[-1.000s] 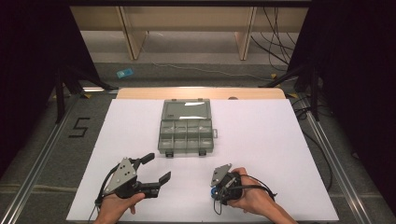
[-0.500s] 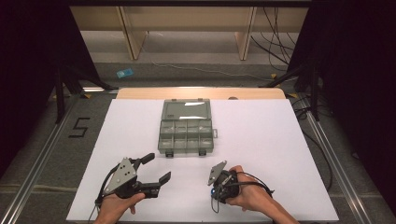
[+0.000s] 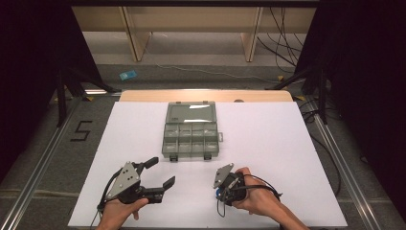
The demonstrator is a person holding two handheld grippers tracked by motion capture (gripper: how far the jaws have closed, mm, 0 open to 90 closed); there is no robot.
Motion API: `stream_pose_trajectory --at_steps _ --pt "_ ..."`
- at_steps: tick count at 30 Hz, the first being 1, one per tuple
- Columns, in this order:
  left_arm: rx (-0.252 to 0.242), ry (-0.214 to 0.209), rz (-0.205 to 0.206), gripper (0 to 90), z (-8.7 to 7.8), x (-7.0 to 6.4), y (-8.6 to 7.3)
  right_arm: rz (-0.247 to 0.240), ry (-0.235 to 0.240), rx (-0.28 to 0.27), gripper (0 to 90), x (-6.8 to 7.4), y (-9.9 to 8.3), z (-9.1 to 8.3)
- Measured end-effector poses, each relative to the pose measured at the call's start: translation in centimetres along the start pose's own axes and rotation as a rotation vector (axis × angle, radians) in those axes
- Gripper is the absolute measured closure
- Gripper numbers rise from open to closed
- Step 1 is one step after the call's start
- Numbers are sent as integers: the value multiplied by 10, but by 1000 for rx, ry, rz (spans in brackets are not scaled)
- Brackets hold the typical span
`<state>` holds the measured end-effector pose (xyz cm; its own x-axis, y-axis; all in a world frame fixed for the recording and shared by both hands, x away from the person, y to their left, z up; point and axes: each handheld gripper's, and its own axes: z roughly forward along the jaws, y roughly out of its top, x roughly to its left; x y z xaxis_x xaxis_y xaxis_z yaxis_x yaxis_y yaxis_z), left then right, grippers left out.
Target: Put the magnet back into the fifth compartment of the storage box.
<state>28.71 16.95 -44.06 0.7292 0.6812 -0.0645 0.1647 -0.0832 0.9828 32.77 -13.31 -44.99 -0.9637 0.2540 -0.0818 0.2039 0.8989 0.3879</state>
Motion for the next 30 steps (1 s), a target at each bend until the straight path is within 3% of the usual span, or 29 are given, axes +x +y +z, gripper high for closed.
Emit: stream_pose_trajectory --at_steps 12,30 --pt "1 -1 0 162 0 0 0 -10 -29 -42 625 -5 5 -4" --pt "0 1 0 163 0 0 0 -50 -67 -86 625 -16 30 -5"
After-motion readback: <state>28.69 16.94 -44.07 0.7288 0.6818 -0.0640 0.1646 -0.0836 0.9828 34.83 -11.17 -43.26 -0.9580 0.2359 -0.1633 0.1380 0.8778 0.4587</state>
